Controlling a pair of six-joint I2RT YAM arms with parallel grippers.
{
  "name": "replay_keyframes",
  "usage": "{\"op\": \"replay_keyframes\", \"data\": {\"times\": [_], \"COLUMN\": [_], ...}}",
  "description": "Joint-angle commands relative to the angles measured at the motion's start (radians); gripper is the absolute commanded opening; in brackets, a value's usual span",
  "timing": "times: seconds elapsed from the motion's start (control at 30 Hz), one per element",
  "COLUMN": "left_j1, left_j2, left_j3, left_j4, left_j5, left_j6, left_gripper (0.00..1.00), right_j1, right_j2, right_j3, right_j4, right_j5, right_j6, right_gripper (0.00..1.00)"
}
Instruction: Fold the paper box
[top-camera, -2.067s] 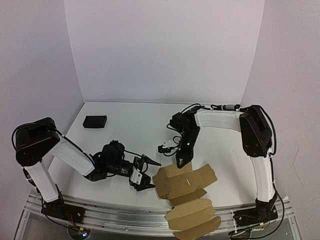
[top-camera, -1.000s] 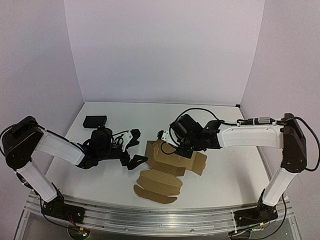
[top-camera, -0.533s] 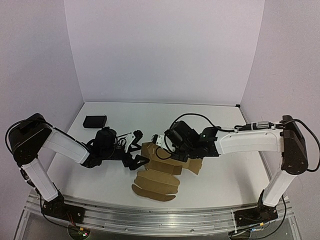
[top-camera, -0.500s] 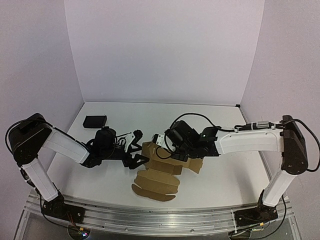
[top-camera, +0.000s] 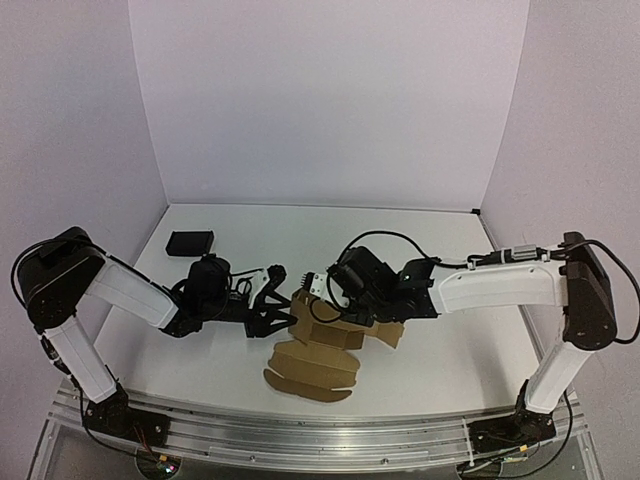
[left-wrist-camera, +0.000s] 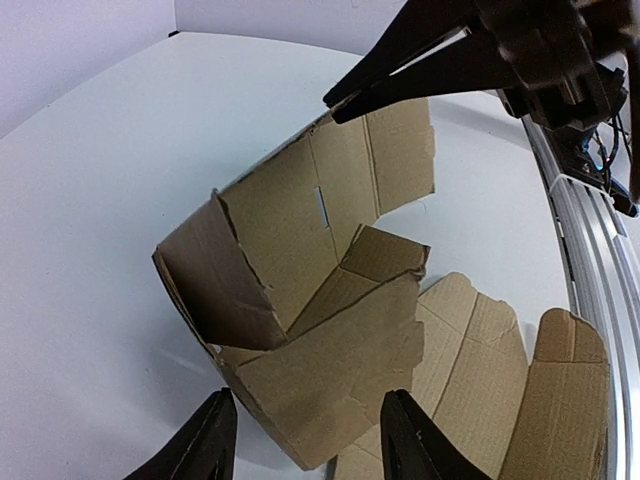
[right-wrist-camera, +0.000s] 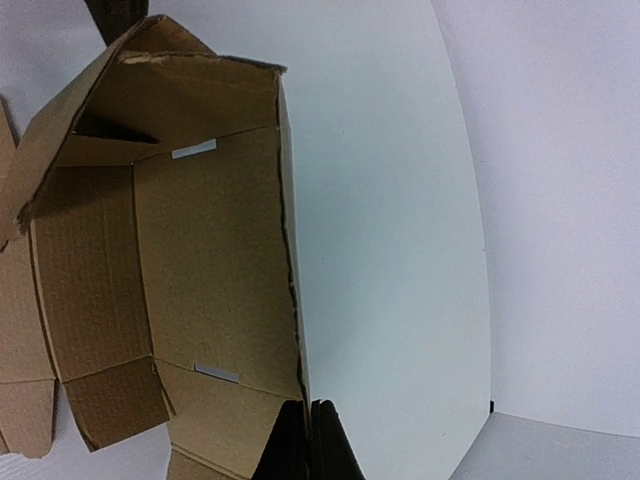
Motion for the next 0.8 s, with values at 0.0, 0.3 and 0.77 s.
{"op": "replay_keyframes", "data": {"times": [0.0, 0.3, 0.77], "left_j1": [0.000, -0.053, -0.124], "left_j2": [0.025, 0.089, 0.076], "left_j3": [-0.016, -0.040, -0.030], "left_j4": [0.082, 0.197, 0.222], "left_j5": [-0.014, -0.122, -0.365], "left_j6": [0.028, 0.010, -0.049], "left_gripper": [0.51, 0.54, 0.38], "right_j1": [0.021, 0.033, 0.068], "right_j2": [-0.034, -0.017, 0.007], "right_j3": [-0.021, -0.011, 0.019], "right_j4": [0.027, 0.026, 0.023], "right_j5": [0.012, -0.007, 0.059], "right_j6": [-0.037, -0.087, -0.067], "right_gripper": [0.00, 0.00, 0.00]}}
